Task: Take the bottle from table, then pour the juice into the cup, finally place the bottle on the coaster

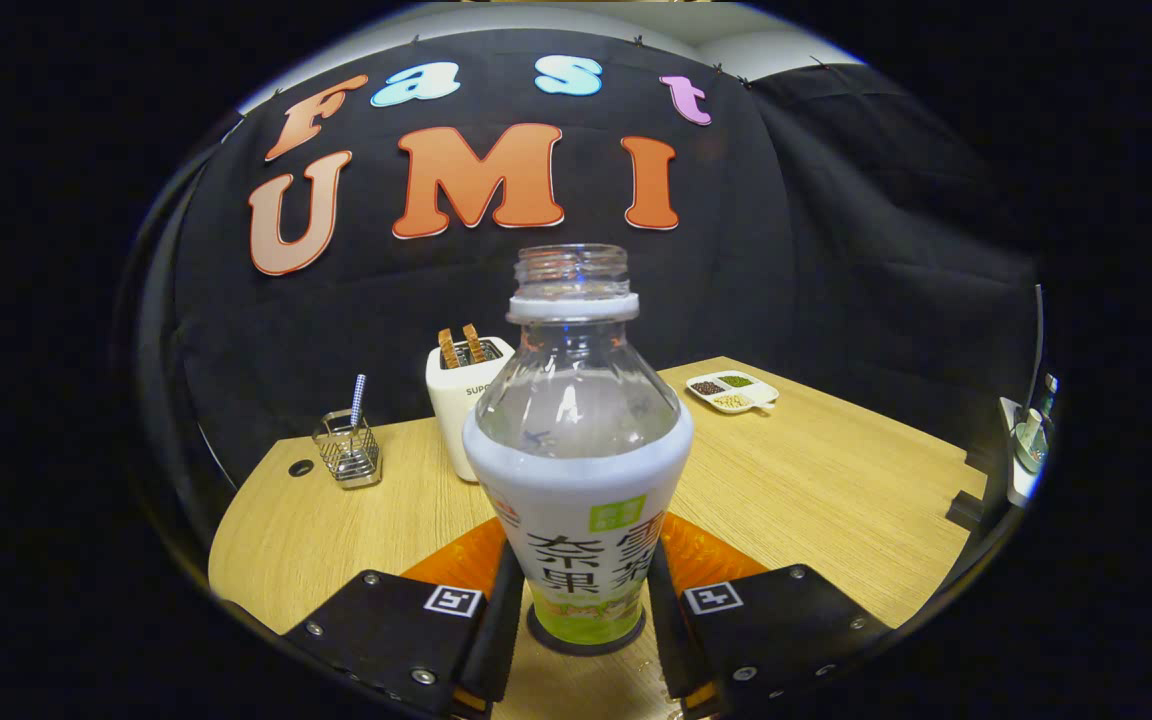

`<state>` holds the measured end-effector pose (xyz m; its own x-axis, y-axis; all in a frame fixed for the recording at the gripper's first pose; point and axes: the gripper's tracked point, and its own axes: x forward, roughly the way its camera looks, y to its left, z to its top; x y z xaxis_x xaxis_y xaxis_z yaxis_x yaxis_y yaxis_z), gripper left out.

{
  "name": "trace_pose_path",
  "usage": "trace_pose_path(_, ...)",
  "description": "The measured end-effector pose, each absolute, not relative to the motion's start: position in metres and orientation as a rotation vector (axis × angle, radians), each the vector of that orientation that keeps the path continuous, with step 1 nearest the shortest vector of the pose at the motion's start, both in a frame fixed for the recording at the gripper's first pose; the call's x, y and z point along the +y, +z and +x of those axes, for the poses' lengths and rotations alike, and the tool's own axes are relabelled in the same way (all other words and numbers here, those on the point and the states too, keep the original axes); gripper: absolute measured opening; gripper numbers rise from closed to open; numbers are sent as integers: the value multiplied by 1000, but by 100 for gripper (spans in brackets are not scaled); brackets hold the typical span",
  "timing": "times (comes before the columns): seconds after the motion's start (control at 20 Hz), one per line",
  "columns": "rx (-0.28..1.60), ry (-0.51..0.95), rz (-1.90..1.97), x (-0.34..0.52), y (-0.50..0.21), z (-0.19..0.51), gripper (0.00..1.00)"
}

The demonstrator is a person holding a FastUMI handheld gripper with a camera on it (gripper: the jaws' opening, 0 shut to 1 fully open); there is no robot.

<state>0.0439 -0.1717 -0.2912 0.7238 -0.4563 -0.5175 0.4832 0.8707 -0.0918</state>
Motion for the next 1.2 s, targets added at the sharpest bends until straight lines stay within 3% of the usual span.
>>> trace_pose_path(0.45,634,-519,1,-165,-342,45,62)
trace_pose_path(0.85,639,-522,-9,-156,-343,40,67)
trace_pose_path(1.0,605,-518,13,-152,-327,38,82)
trace_pose_path(1.2,584,-521,-3,-152,-297,28,83)
